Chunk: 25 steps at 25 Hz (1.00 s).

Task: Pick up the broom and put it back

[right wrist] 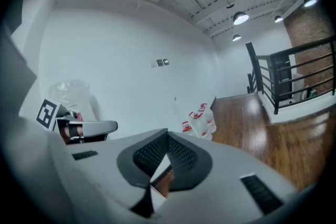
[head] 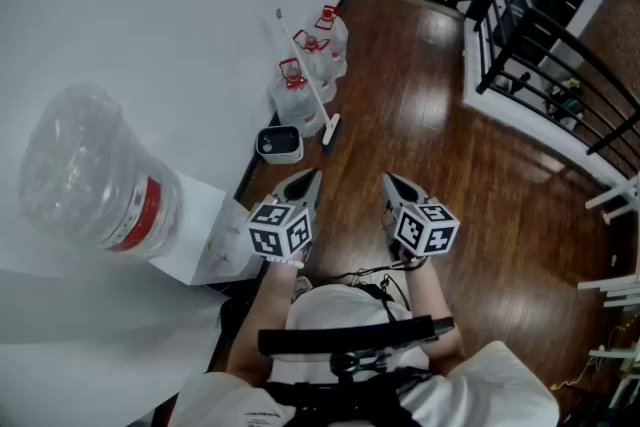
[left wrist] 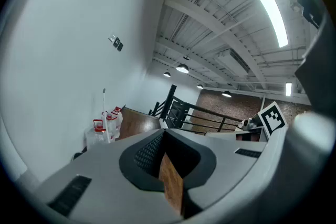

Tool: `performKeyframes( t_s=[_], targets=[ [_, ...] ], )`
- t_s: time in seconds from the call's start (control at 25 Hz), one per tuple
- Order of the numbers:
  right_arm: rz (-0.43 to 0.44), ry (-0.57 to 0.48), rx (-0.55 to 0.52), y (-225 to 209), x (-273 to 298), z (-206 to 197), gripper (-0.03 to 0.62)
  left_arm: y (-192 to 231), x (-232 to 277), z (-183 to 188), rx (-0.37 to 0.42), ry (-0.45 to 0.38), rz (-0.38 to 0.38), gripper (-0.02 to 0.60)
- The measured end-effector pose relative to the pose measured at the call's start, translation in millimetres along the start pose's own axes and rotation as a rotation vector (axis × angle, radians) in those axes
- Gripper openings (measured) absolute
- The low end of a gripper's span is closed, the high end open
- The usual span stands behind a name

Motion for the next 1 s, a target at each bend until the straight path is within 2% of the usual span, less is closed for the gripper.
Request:
performKeyframes(
  t_s=[0.36, 0.72, 1.0],
  targets=[
    [0.017, -0.010, 0.034, -30, -8, 5, 0.012, -15, 16, -3, 0.013, 0.004, 0.047, -0.014],
    [0.032, 0.001, 0.075, -91, -26, 4, 0.012, -53, 50, -18, 0.040, 0.000, 0.086, -0.014],
    [0.036, 0.023, 0.074, -121, 1, 11, 0.012, -51, 88, -20, 0.032, 0.011, 0.092, -0.014]
  ],
)
Point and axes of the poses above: the fingertips, and each gripper's own axes: x forward along the fingers, y to its left, z out of its top, the point moved 7 cm from there along -x, backward along the fingers, and after that the axes turned 8 degrees about -y, right-handed, at the moved point
